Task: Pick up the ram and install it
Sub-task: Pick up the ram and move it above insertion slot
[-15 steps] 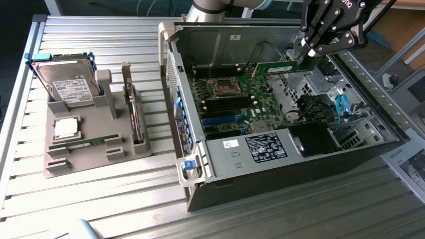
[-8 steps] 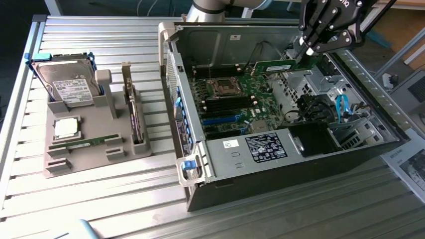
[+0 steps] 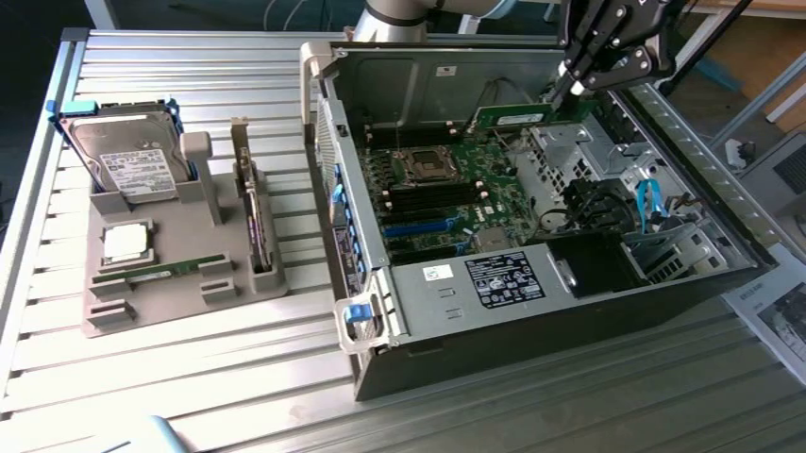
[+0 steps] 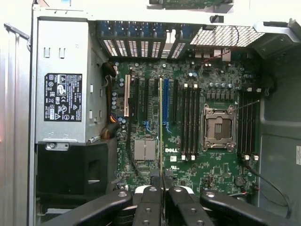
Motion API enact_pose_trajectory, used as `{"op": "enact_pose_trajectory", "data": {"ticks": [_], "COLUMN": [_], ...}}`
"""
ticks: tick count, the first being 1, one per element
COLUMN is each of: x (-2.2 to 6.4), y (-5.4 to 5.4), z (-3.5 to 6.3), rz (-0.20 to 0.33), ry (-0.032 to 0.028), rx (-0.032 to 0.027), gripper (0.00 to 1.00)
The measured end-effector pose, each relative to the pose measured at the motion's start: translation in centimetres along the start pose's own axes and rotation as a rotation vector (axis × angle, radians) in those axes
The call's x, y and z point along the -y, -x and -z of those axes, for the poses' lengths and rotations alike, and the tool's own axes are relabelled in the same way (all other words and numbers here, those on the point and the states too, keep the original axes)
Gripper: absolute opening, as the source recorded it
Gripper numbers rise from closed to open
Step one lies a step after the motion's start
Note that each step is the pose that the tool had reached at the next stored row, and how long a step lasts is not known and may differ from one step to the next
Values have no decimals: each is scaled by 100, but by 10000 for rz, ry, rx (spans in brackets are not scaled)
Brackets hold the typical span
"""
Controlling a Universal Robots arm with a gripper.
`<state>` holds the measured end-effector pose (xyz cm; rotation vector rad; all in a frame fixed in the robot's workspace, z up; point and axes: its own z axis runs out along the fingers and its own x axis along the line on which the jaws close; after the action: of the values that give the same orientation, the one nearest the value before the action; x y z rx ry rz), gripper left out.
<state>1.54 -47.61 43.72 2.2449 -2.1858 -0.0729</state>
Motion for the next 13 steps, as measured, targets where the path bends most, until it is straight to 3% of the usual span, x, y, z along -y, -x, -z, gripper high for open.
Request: {"op": "enact_pose_trajectory", "data": {"ticks": [4, 13], "x": [3, 8], "y": [81, 126], "z": [-24, -122], "rz": [0, 0], "ry": [0, 0], "rx": [-1, 0], "gripper": [12, 12]}}
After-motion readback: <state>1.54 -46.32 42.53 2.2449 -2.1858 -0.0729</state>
